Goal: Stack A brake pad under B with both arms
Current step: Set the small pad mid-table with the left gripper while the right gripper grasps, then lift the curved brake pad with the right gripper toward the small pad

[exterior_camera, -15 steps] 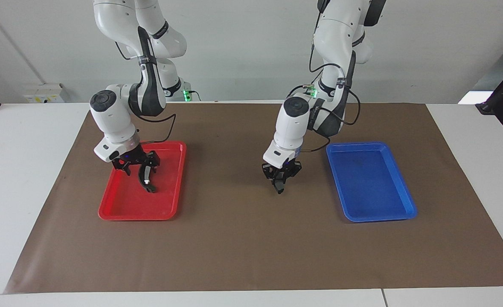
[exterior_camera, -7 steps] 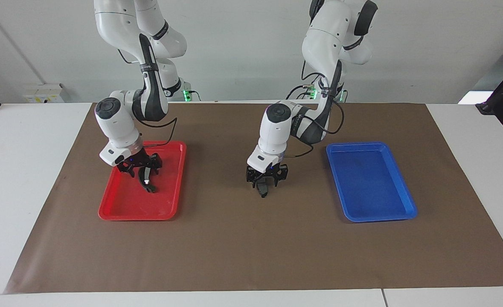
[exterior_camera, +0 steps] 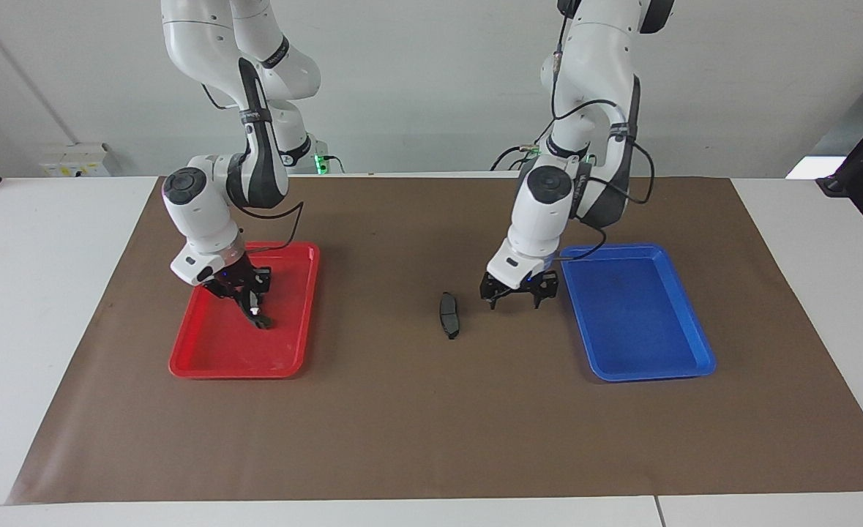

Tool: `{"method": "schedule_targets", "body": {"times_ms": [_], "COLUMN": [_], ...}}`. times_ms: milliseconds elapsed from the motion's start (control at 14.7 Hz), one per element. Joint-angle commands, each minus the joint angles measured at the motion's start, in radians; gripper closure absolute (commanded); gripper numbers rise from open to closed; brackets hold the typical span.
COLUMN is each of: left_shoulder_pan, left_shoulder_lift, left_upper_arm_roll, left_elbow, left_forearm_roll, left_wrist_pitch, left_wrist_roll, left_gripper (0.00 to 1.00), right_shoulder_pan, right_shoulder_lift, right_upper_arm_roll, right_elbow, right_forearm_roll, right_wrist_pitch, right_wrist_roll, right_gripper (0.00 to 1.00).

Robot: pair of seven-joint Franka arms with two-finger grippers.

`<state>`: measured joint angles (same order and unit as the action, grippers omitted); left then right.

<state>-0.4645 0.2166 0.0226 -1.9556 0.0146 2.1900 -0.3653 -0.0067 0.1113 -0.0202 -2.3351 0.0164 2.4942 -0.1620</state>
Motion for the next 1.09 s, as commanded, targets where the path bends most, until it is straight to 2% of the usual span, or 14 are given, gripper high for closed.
{"method": "schedule_targets", "body": {"times_ms": [0, 272, 544, 680, 816, 951, 1019], "left_shoulder_pan": [0.133, 0.288, 0.388, 0.423, 0.441, 0.441, 0.441], "left_shoulder_lift": [-0.109, -0.149, -0.143, -0.138, -0.144, -0.160, -0.172], "left_upper_arm_roll": [-0.003, 0.000, 0.002, 0.002, 0.002, 0.002, 0.002], "left_elbow": [-0.048, 0.059, 0.268, 0.349, 0.388, 0.388, 0.383], "left_forearm_roll": [-0.005, -0.005, -0.008, -0.008, -0.008, -0.007, -0.007], "left_wrist_pitch": [-0.094, -0.271, -0.476, -0.567, -0.608, -0.621, -0.630], "left_wrist_roll": [0.156, 0.295, 0.414, 0.476, 0.491, 0.487, 0.483], "left_gripper": [0.01, 0.01, 0.01, 0.01, 0.01, 0.01, 0.01], "right_shoulder_pan": [-0.001, 0.117, 0.255, 0.324, 0.408, 0.468, 0.484], "right_shoulder_lift": [-0.012, -0.006, 0.045, 0.077, 0.160, 0.255, 0.280], "right_upper_arm_roll": [0.011, 0.023, 0.025, 0.025, 0.025, 0.025, 0.025], "right_elbow": [0.046, 0.230, 0.342, 0.396, 0.491, 0.606, 0.631], "right_forearm_roll": [0.014, 0.013, 0.013, 0.013, 0.013, -0.001, -0.001], "right_wrist_pitch": [-0.064, -0.277, -0.298, -0.302, -0.322, -0.362, -0.362], "right_wrist_roll": [0.047, 0.269, 0.380, 0.500, 0.608, 0.621, 0.619], "right_gripper": [1.00, 1.00, 1.00, 1.00, 1.00, 1.00, 1.00]}}
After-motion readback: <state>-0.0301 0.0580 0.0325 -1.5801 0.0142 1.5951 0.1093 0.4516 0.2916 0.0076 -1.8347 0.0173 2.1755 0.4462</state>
